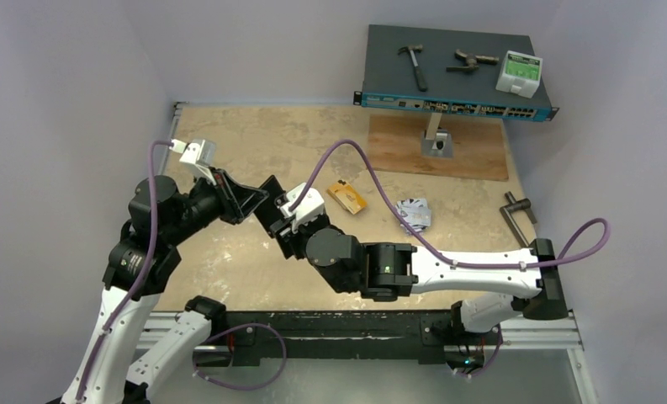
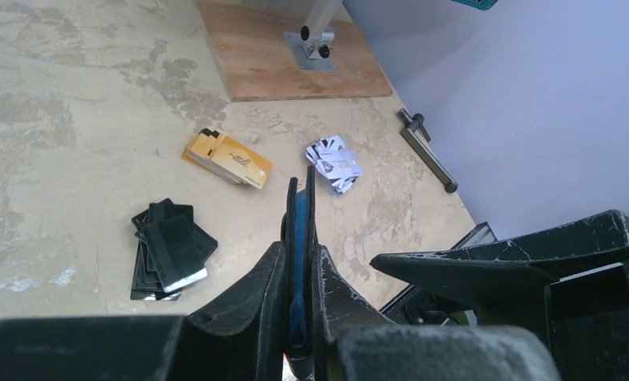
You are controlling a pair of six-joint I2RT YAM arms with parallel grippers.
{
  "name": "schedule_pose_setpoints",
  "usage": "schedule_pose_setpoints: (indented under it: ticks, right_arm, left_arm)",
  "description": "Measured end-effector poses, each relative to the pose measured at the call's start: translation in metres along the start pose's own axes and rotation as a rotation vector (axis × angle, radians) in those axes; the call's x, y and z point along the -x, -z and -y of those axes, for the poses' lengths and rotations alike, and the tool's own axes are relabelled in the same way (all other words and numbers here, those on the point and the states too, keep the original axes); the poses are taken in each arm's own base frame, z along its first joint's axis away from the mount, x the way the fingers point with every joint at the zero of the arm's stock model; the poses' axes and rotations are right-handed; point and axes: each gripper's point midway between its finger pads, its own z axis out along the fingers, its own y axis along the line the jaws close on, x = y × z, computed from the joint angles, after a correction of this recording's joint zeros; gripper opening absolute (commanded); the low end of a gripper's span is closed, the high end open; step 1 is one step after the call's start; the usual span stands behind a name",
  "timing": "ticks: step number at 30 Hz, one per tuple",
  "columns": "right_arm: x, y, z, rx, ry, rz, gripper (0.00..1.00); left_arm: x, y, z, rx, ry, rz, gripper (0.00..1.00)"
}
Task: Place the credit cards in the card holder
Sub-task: Open the card holder at the center of the board.
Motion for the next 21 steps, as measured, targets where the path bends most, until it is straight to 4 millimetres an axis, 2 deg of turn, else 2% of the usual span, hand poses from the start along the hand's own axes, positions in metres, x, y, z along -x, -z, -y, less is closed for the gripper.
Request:
schedule_pose_setpoints:
  ticks: [8, 21]
  right_arm:
    - [0.012, -0.009, 0.009, -0.105, 0.044, 0.063, 0.39]
    - [0.021, -0.016, 0.004, -0.108, 0.073, 0.097, 0.41]
  left_arm:
    - [0.002, 0.004, 0.002, -0.005, -0.001, 0.012, 0.0]
    - [0.002, 0.005, 0.004, -0.018, 0.028, 0.009, 0.0]
